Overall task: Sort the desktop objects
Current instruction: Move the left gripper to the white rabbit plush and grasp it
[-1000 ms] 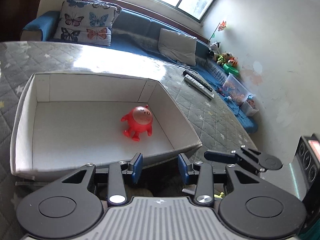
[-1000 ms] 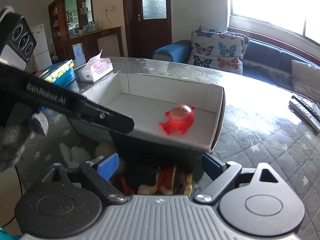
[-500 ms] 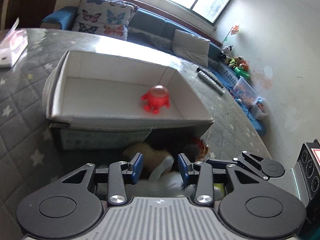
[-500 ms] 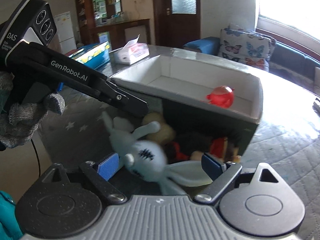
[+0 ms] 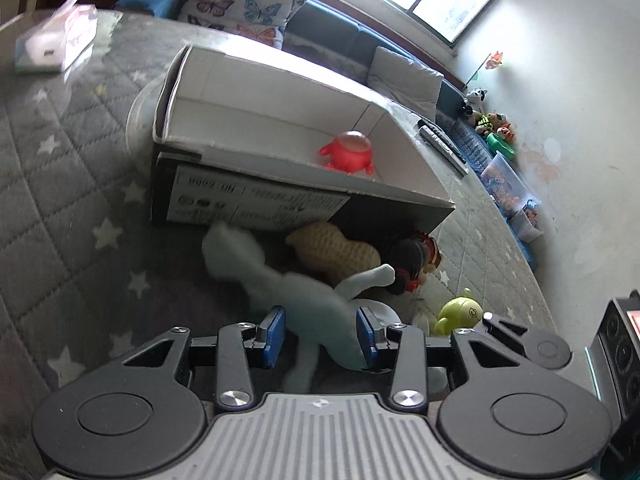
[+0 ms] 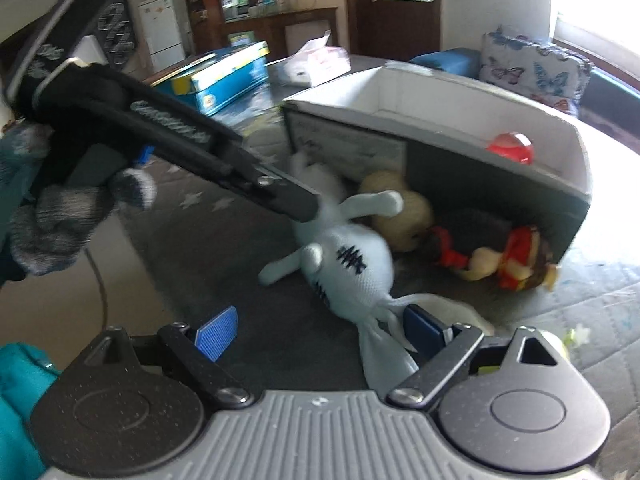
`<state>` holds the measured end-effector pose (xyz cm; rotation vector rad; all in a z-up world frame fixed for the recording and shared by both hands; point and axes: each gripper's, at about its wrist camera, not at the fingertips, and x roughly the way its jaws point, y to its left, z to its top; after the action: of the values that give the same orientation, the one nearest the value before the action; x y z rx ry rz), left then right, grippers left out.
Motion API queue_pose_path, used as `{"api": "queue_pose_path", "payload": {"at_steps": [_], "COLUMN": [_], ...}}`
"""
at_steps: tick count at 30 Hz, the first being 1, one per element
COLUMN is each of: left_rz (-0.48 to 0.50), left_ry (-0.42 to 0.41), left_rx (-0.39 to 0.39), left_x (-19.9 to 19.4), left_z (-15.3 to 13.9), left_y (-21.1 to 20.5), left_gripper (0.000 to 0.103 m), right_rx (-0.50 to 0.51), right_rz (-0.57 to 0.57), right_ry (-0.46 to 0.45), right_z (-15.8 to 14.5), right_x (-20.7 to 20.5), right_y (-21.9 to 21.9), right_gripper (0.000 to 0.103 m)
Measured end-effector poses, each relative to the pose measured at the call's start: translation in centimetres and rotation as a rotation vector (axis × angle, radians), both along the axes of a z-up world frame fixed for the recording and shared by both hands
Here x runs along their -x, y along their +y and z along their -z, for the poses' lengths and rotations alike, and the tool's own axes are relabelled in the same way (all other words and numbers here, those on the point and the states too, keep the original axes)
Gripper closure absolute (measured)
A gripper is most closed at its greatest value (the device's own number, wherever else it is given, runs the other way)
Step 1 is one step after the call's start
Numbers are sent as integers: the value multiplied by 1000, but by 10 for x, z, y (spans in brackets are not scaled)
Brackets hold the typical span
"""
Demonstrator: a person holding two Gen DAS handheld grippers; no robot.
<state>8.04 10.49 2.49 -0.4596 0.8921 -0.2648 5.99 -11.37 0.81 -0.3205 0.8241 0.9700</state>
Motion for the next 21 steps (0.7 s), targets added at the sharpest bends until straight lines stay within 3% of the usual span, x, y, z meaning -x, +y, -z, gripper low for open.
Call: {"api": "queue_pose_path", "payload": {"at_steps": [5, 15, 21], "left_rz": [-29, -127, -169], "left_ry": [6, 40, 68], "left_rx": [45, 119, 181], "left_x": [0, -6, -13], "left_z": [2, 11, 19], "left_y": [6, 23, 29], "left_gripper": [62, 62, 62], "right_rx": [4, -45, -36], "right_rz": [-41, 33, 75], "right_ry": [-32, -75, -35], "right_z": [-6, -19, -4], "right_x": [15, -7, -27], "right_y": [4, 6, 12], "right_gripper": [11, 13, 24]}}
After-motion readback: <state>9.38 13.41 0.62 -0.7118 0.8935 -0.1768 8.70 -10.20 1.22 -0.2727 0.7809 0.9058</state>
